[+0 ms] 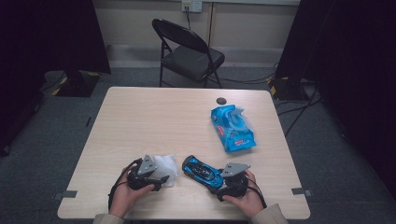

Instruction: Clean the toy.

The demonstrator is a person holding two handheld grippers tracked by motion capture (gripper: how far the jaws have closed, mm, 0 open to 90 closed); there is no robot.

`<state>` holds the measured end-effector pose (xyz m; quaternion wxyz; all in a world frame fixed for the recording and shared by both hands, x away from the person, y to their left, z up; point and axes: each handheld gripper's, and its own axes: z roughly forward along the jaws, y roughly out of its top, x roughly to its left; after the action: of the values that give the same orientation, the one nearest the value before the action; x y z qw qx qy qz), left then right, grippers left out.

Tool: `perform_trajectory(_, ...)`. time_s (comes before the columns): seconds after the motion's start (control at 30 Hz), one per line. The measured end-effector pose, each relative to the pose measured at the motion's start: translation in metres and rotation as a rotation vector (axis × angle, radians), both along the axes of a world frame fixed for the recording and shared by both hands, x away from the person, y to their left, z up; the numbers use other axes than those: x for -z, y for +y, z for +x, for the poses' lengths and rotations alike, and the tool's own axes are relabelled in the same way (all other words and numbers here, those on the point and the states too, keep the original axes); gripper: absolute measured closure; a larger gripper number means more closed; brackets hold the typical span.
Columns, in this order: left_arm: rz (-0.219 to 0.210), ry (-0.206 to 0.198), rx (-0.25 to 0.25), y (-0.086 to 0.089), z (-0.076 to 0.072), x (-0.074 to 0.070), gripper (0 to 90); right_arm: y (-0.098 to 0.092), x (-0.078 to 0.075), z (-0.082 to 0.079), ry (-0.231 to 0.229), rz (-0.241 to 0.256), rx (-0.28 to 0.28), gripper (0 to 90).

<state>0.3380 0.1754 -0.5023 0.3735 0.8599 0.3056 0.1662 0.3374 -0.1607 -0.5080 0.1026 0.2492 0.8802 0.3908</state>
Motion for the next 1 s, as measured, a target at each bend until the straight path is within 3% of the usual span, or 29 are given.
perform_trajectory(0.13, -0.041, 0.014, -0.01, -0.001, 0.001, 0.003, 36.4, 0.0, 0.0, 0.0, -0.001, -0.001, 0.001, 18.9)
perform_trajectory(0.3, -0.047, 0.028, -0.018, -0.001, 0.001, 0.003, 36.7, 0.0, 0.0, 0.0, -0.002, -0.002, 0.002, 18.9)
perform_trajectory(0.4, -0.051, 0.02, 0.013, -0.001, -0.001, 0.003, 42.1, 0.0, 0.0, 0.0, -0.001, -0.001, 0.002, 18.9)
perform_trajectory(0.43, -0.054, 0.025, 0.02, -0.001, -0.002, 0.002, 48.7, 0.0, 0.0, 0.0, 0.0, -0.001, 0.001, 18.9)
perform_trajectory(0.53, -0.065, 0.033, 0.038, -0.001, -0.003, 0.002, 55.7, 0.0, 0.0, 0.0, 0.0, -0.001, 0.001, 18.9)
perform_trajectory(0.7, -0.082, 0.045, 0.061, -0.004, -0.006, 0.002, 75.8, 0.0, 0.0, 0.0, 0.001, 0.0, 0.002, 19.0)
perform_trajectory(0.77, -0.099, 0.066, 0.046, -0.005, -0.007, 0.002, 80.0, 0.0, 0.0, 0.0, 0.001, 0.0, 0.002, 19.1)
perform_trajectory(0.9, -0.083, 0.042, 0.057, -0.006, -0.01, 0.001, 83.8, 0.0, 0.0, 0.0, 0.001, 0.001, 0.002, 19.1)
perform_trajectory(1.0, -0.108, 0.057, 0.036, -0.004, -0.009, 0.0, 84.3, 0.0, 0.0, 0.0, 0.001, 0.001, 0.002, 19.1)
